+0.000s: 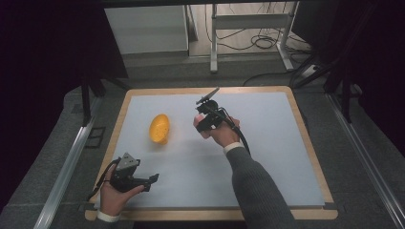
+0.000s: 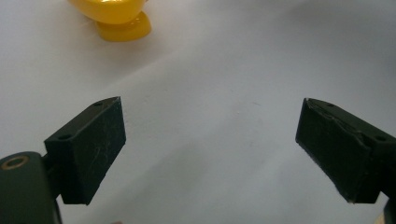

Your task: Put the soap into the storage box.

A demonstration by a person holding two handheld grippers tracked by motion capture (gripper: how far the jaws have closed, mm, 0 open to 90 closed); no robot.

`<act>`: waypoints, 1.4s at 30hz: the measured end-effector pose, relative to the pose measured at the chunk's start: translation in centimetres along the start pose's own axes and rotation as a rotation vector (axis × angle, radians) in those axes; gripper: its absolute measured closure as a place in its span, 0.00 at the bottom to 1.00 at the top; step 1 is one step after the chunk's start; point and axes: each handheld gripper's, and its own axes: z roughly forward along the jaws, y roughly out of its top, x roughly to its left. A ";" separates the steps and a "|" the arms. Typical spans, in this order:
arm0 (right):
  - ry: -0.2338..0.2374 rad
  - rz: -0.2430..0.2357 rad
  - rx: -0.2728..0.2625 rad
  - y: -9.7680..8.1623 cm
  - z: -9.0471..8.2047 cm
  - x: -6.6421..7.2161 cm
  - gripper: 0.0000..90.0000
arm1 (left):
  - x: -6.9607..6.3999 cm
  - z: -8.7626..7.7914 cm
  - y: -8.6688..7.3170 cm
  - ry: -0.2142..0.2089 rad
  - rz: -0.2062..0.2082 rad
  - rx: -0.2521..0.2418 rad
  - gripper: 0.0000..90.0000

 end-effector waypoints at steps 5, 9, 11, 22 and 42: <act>0.003 -0.003 0.003 0.6 0.5 0.4 0.66 | 0.0 0.0 0.0 -0.001 -0.003 -0.004 0.10; 0.007 -0.006 0.002 1.1 0.9 0.8 0.66 | 0.0 0.0 0.0 -0.001 -0.002 -0.004 0.10; 0.010 -0.005 0.001 1.4 1.3 1.2 0.66 | 0.0 0.0 0.0 -0.002 -0.001 -0.004 0.10; 0.008 -0.013 0.009 2.5 2.4 2.1 0.66 | 0.0 0.0 0.0 -0.001 0.004 -0.001 0.10; 0.003 -0.001 0.012 4.1 3.5 3.3 0.66 | 0.1 -0.2 0.0 -0.005 -0.002 -0.011 0.10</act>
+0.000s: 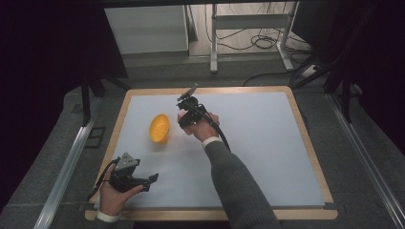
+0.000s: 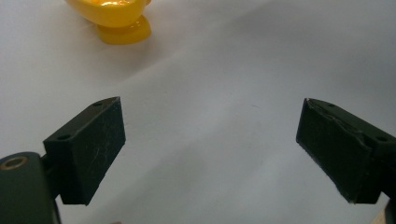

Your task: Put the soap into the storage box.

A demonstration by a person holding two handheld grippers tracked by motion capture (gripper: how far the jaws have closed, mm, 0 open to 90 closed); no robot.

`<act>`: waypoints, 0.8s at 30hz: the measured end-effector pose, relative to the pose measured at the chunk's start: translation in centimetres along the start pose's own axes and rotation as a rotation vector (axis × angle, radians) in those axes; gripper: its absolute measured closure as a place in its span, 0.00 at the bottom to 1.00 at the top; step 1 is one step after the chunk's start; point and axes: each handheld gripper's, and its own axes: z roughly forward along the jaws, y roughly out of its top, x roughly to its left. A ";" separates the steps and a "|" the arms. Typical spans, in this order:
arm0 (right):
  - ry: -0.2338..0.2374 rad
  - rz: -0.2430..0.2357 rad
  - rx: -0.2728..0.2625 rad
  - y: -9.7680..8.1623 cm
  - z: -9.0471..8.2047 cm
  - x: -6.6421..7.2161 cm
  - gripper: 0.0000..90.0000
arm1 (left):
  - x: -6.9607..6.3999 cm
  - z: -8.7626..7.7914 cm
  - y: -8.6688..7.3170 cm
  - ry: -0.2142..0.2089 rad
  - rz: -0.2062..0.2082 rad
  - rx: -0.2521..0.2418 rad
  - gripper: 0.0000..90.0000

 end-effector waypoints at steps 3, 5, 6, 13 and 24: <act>0.003 0.002 -0.002 0.4 0.3 0.4 0.66 | 0.0 0.0 0.0 -0.002 0.000 -0.001 0.10; 0.011 0.009 -0.004 0.6 0.4 0.6 0.66 | 0.0 0.1 0.0 -0.002 0.002 0.001 0.10; 0.017 0.013 -0.004 0.7 0.5 0.6 0.66 | 0.0 0.1 0.0 -0.002 0.002 0.001 0.10; 0.019 0.026 0.004 1.3 1.5 1.3 0.66 | 0.0 0.1 0.0 -0.005 0.000 -0.002 0.10; 0.034 0.033 -0.011 2.3 1.9 2.4 0.66 | -0.1 0.2 0.0 -0.008 0.001 0.000 0.10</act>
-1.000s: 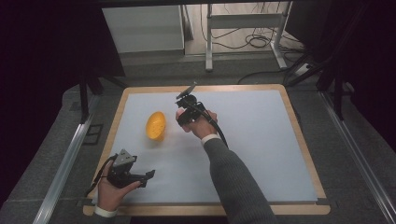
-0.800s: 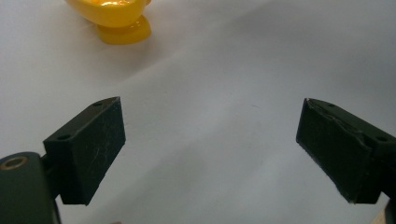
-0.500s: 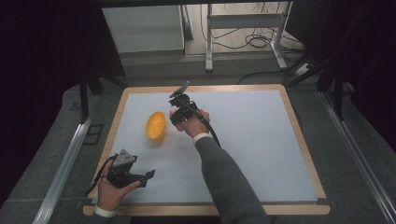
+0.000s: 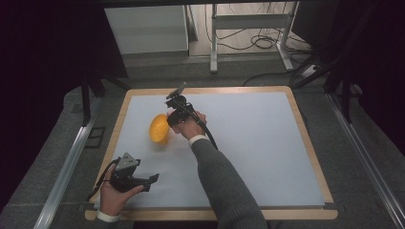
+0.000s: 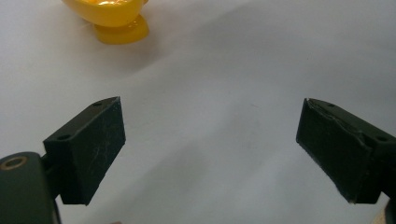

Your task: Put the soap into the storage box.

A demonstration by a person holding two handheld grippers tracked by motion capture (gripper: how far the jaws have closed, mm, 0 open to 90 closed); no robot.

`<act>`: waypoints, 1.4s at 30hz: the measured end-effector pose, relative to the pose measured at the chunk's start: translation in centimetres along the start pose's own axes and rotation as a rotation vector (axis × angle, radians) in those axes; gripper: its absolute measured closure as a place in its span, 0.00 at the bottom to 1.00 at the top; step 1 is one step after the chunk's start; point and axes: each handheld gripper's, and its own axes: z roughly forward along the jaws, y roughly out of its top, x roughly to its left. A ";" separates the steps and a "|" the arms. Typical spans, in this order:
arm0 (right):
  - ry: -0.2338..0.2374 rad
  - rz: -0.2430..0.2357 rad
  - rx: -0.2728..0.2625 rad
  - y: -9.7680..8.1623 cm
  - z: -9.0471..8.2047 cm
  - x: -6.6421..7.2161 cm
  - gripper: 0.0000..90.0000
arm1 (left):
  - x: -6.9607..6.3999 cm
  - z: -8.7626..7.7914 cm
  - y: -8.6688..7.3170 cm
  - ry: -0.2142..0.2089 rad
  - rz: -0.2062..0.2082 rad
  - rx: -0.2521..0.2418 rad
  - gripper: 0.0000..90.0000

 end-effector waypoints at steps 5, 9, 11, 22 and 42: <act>0.002 0.014 -0.002 0.1 0.5 0.1 0.66 | 0.0 0.0 0.0 0.001 0.000 -0.001 0.10; 0.002 0.026 -0.002 0.3 0.6 0.1 0.66 | 0.0 0.0 0.0 0.001 0.001 0.000 0.10; 0.008 0.027 -0.010 0.4 0.7 0.1 0.66 | 0.0 0.1 0.0 0.000 0.001 0.001 0.10; -0.005 0.045 -0.009 1.2 1.0 1.4 0.66 | 0.0 0.0 0.0 -0.003 0.001 -0.002 0.10; -0.018 0.103 -0.020 2.4 2.7 3.0 0.66 | 0.0 0.1 0.0 -0.004 0.005 -0.002 0.10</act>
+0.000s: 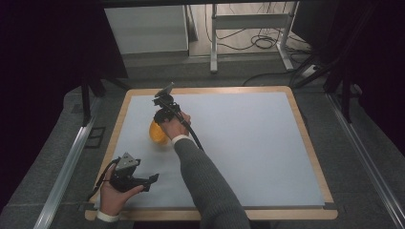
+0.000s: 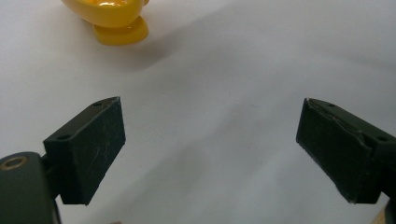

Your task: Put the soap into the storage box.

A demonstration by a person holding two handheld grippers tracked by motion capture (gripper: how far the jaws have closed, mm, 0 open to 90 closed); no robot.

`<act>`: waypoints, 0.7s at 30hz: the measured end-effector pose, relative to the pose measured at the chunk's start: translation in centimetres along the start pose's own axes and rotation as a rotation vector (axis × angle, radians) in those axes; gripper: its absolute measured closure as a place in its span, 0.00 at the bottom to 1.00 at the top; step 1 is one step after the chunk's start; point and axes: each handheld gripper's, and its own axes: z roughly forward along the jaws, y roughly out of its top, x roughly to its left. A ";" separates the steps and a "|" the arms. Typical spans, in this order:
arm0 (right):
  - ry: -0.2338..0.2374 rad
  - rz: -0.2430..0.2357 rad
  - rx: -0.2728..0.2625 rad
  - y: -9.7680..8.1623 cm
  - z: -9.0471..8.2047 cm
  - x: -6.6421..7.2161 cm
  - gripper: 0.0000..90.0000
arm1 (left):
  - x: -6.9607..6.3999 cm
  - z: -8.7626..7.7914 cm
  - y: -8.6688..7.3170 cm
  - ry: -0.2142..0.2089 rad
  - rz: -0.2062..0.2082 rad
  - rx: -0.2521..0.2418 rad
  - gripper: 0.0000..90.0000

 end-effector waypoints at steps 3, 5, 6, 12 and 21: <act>0.002 0.005 -0.005 0.0 0.0 0.0 0.66 | 0.0 0.1 0.0 0.000 0.001 0.003 0.10; 0.002 0.003 -0.010 0.0 0.0 0.1 0.66 | 0.0 0.1 0.0 -0.001 0.001 0.002 0.10; 0.003 0.001 -0.011 -0.1 0.0 0.1 0.66 | 0.0 0.1 0.0 0.000 0.001 0.003 0.10; 0.014 0.004 -0.020 -0.1 -0.2 0.5 0.66 | -0.1 0.1 0.0 0.001 0.003 0.004 0.10; 0.011 -0.005 -0.004 -0.3 0.4 0.9 0.66 | -0.1 0.2 0.0 -0.001 0.003 0.006 0.10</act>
